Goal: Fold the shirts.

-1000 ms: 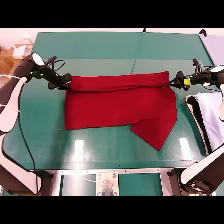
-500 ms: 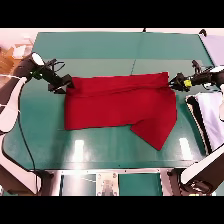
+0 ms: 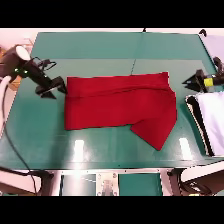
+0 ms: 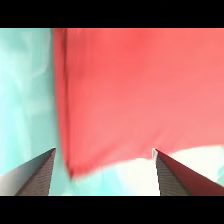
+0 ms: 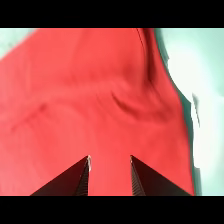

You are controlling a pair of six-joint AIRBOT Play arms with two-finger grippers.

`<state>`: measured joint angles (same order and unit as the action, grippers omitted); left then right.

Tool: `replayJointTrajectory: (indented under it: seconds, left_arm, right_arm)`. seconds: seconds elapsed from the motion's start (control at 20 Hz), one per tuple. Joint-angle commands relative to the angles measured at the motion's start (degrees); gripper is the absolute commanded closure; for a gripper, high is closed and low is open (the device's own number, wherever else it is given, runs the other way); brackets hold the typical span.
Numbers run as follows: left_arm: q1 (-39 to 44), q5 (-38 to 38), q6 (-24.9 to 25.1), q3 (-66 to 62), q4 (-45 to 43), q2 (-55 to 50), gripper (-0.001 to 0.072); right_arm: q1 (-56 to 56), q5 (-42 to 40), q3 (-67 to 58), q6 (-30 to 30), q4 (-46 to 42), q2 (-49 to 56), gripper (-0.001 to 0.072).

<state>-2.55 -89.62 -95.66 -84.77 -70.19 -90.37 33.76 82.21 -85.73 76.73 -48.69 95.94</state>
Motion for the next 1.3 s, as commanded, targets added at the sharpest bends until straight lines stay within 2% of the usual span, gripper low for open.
replayJointTrajectory:
  seconds: [0.0, 0.15, 0.25, 0.35, 0.4, 0.45, 0.55, 0.6, 0.65, 0.7, 0.95, 1.15, 1.25]
  left_arm:
    - [-0.11, 1.36, 1.40, 18.29, -2.08, 16.26, 0.0017]
    - [-0.11, 13.66, -3.56, 40.52, 1.29, 35.56, 0.0015]
    - [-0.11, 26.71, -6.49, 54.38, 9.11, 46.51, 0.0014]
    - [-0.11, 38.32, -6.25, 65.24, 20.48, 51.43, 0.0015]
    - [-0.11, 42.18, -5.70, 69.44, 25.46, 51.52, 0.0015]
    - [-0.11, 46.36, -4.11, 73.24, 29.94, 51.36, 0.0015]
    - [-0.11, 54.60, 0.66, 77.20, 36.37, 51.36, 0.0016]
    - [-0.11, 57.92, 1.55, 77.61, 36.57, 51.36, 0.0018]
    - [-0.11, 60.59, 1.57, 77.75, 36.35, 51.36, 0.0126]
    - [-0.11, 62.20, 1.57, 77.77, 36.50, 51.36, 0.0190]
    - [1.55, 63.98, 1.73, 77.75, 39.71, 47.52, 0.0190]
    - [11.19, 69.13, 6.47, 77.00, 49.35, 38.71, 0.0190]
    - [11.78, 71.60, 8.13, 75.47, 49.99, 36.65, 0.0199]
  right_arm:
    - [5.84, -5.14, 19.89, -2.38, 0.22, -13.94, 0.0418]
    - [10.43, -15.87, 38.42, -2.89, 3.37, -27.10, 0.0418]
    - [11.34, -20.74, 47.39, -3.08, 4.35, -34.01, 0.0416]
    - [11.34, -23.30, 53.09, -3.06, 4.37, -38.64, 0.0414]
    - [11.34, -23.52, 55.12, -3.04, 4.35, -40.00, 0.0371]
    - [11.34, -23.58, 56.57, -2.62, 4.33, -40.41, 0.0286]
    - [11.34, -24.20, 58.14, -2.36, 4.55, -40.39, 0.0283]
    - [11.30, -24.63, 58.49, -2.40, 5.22, -40.35, 0.0283]
    - [11.30, -24.90, 58.53, -2.40, 6.16, -40.37, 0.0283]
    - [11.28, -24.98, 58.53, -2.40, 6.86, -40.37, 0.0283]
    - [11.28, -25.24, 58.53, -2.38, 7.19, -40.37, 0.0280]
    - [11.26, -25.44, 58.53, -2.40, 7.34, -40.37, 0.0280]
    - [11.28, -25.42, 58.60, -2.40, 7.28, -40.37, 0.0280]
